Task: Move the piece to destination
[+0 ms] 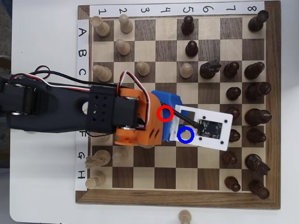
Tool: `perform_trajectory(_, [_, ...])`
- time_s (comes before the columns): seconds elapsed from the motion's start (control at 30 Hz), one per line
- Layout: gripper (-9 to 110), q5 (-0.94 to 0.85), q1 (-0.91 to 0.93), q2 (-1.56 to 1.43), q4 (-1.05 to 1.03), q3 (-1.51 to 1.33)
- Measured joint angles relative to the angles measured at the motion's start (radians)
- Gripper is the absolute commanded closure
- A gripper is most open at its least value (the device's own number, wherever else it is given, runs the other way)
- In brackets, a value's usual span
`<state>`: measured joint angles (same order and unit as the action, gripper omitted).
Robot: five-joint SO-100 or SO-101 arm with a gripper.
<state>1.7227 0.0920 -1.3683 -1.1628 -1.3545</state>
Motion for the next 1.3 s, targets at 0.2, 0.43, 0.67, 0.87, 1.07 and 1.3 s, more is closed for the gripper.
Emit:
perform_trajectory(0.2, [101,-0.009,0.015,0.08,-0.035,0.109])
perform_trajectory(0.43, [101,-0.017,0.032,0.153,-0.043,0.186])
perform_trajectory(0.67, [101,-0.017,0.055,0.212,-0.043,0.213])
perform_trajectory(0.87, [101,-0.017,0.069,0.241,-0.043,0.213])
perform_trajectory(1.07, [101,-0.017,0.071,0.267,-0.026,0.213])
perform_trajectory(1.3, [101,-0.017,0.074,0.275,0.012,0.213])
